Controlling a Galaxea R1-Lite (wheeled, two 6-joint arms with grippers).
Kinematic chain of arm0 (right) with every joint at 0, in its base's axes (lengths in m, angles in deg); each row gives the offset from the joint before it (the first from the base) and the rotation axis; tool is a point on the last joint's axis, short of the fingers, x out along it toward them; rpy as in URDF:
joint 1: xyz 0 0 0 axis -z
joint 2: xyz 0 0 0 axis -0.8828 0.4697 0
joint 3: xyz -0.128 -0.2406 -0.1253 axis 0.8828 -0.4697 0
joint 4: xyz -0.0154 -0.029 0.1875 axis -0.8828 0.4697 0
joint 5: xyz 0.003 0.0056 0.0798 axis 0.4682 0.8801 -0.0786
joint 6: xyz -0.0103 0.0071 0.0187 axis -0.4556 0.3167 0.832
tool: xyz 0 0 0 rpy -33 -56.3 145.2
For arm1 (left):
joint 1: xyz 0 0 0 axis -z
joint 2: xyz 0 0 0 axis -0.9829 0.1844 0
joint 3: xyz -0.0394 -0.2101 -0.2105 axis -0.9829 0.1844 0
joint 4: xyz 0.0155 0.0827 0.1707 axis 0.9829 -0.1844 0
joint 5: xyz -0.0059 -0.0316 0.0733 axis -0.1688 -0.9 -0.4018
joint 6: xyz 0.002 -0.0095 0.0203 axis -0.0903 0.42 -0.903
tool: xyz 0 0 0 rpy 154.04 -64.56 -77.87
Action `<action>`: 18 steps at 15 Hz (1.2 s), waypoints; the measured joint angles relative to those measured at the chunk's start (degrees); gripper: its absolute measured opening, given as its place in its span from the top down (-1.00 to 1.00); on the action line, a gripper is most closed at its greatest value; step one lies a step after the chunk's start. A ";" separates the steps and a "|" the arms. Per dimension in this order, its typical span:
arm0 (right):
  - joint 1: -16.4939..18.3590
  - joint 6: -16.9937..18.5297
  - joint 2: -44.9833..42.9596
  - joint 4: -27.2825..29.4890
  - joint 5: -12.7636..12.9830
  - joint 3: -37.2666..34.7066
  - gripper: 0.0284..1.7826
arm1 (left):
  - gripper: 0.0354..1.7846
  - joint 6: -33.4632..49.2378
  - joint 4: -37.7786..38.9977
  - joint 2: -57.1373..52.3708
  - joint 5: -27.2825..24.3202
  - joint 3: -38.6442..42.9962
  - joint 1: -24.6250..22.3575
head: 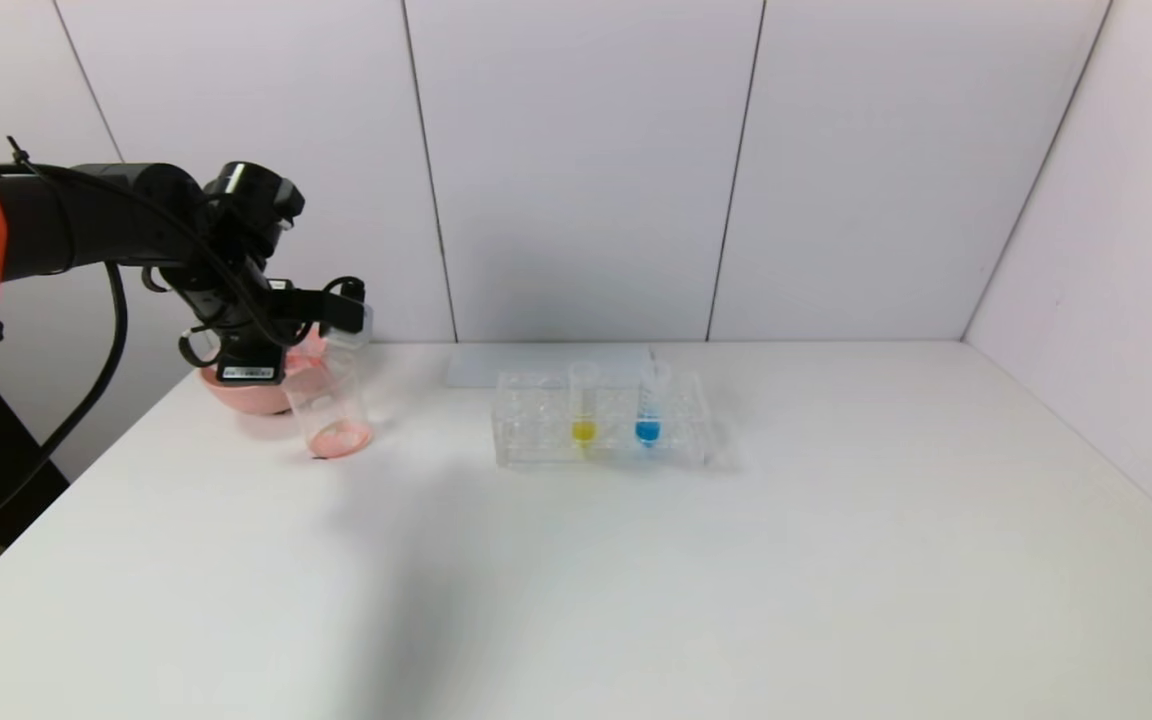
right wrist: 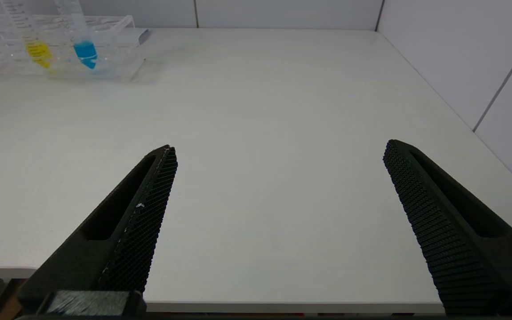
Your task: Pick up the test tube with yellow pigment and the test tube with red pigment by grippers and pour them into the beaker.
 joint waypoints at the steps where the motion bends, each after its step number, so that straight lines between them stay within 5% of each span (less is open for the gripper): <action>1: 0.00 0.00 0.00 0.00 0.00 0.00 -0.91 | 0.53 -0.04 0.02 -0.02 0.54 0.00 0.00; 18: 0.00 0.00 0.00 0.00 0.02 0.00 -0.91 | 0.53 -0.63 -0.84 -1.19 6.79 0.00 0.61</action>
